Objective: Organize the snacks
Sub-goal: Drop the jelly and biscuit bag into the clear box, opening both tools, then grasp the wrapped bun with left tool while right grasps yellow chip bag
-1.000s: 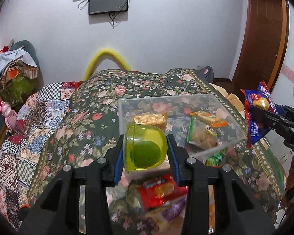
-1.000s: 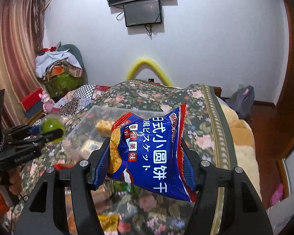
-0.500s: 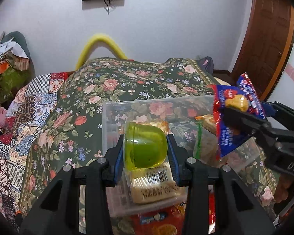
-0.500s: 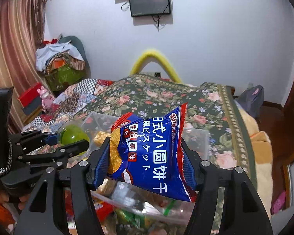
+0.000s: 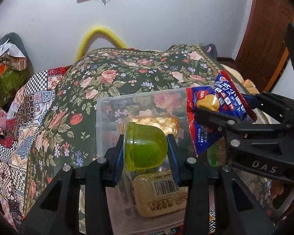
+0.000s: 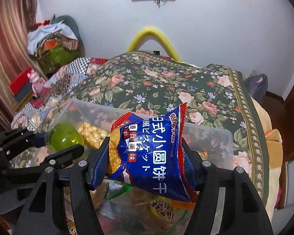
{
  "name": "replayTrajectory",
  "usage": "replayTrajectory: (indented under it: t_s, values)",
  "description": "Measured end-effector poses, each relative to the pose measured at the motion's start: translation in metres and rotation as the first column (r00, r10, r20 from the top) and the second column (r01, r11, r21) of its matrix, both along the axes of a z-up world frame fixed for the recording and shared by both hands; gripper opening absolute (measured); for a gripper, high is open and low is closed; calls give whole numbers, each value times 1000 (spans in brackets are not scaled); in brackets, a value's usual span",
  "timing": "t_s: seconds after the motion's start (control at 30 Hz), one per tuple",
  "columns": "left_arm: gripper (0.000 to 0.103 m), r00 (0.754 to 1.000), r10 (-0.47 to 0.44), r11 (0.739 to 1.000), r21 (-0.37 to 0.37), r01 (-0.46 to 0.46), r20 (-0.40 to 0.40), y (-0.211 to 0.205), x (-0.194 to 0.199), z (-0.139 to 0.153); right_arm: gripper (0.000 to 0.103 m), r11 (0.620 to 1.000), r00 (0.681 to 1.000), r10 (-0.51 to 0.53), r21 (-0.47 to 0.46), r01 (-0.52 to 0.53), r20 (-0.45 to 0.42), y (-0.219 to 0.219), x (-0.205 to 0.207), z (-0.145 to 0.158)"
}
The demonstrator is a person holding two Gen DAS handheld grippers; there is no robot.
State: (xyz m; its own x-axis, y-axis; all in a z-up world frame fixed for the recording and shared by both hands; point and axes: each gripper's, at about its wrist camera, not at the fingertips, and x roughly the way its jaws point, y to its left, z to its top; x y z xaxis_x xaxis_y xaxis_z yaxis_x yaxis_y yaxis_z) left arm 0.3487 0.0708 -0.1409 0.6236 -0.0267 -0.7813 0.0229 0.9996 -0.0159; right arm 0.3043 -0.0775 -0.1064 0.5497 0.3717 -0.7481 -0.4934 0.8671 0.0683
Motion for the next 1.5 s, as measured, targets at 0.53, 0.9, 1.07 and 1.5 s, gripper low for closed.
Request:
replayTrajectory:
  t_s: [0.53, 0.9, 1.07, 1.5]
  values:
    - [58, 998, -6, 1000, -14, 7, 67, -3, -45, 37, 72, 1000, 999, 17, 4, -17, 38, -11, -24, 27]
    - [65, 994, -15, 999, -33, 19, 111, -4, -121, 59, 75, 997, 996, 36, 63, -42, 86, -52, -89, 45]
    - [70, 996, -33, 999, -39, 36, 79, -14, -156, 43, 78, 996, 998, 67, 64, -68, 18, -65, -118, 24]
    - [71, 997, -70, 993, -94, 68, -22, -45, -215, -4, 78, 992, 980, 120, 68, -110, -159, -66, -159, -39]
